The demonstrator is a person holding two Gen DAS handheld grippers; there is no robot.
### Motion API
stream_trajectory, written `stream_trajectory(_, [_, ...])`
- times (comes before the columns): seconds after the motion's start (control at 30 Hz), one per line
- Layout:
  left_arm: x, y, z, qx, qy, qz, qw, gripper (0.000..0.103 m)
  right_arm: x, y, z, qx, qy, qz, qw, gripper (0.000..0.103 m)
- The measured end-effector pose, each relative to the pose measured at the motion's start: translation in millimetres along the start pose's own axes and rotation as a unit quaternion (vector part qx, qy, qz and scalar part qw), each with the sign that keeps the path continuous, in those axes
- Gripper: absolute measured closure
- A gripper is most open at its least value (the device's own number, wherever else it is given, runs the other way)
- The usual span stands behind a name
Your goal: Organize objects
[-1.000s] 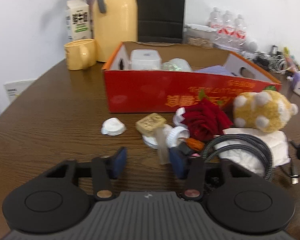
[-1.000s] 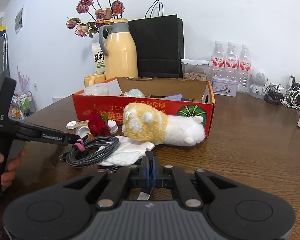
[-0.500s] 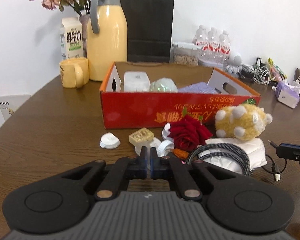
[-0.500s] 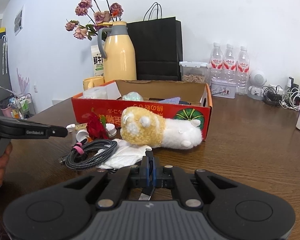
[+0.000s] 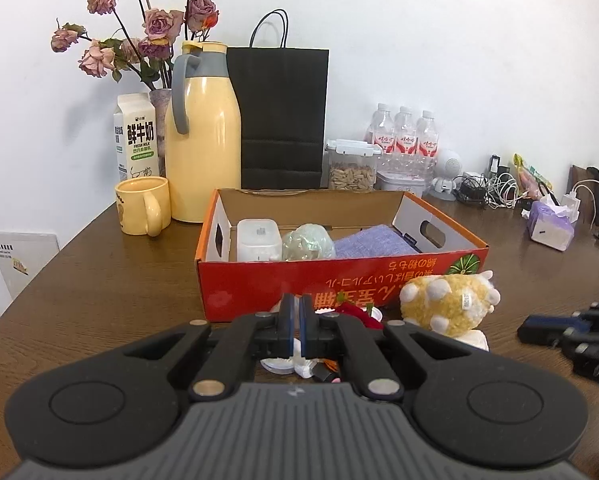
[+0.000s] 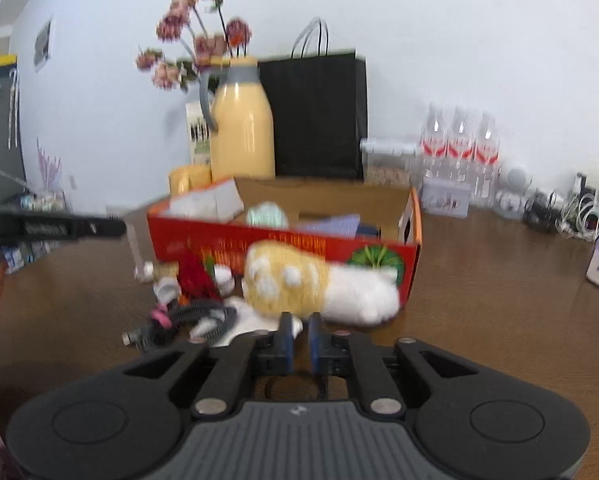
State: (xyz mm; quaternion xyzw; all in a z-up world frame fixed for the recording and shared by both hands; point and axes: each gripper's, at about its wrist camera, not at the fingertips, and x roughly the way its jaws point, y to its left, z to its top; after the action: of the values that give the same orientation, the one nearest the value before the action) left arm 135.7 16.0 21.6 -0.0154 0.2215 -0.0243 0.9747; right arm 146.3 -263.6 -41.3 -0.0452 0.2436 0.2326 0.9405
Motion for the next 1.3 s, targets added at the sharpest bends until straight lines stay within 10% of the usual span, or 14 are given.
stream_trajectory(0.23, [-4.1,3.6,-4.3,-0.003,0.002,0.001,1.0000,0.100,36.9,-13.7,-16.7,-0.002,0.078,-0.007,0.997,0.081])
stream_trajectory(0.33, [-6.4,3.8,-3.3,-0.004,-0.001,0.001,1.0000,0.100,40.4,-12.7,-18.6,-0.005,0.083,0.002,0.997,0.097])
stream_trajectory(0.93, [-15.1,-16.2,37.9,0.021,-0.073,-0.025,0.9968,0.100,-11.3,-18.2,45.1,-0.032,-0.042,-0.024,0.998,0.100])
stream_trajectory(1.3, [33.5,-39.3,76.9,0.006,-0.098,-0.046,0.9941,0.100,43.6,-17.9,107.3,-0.024,-0.081,-0.009,0.996,0.100])
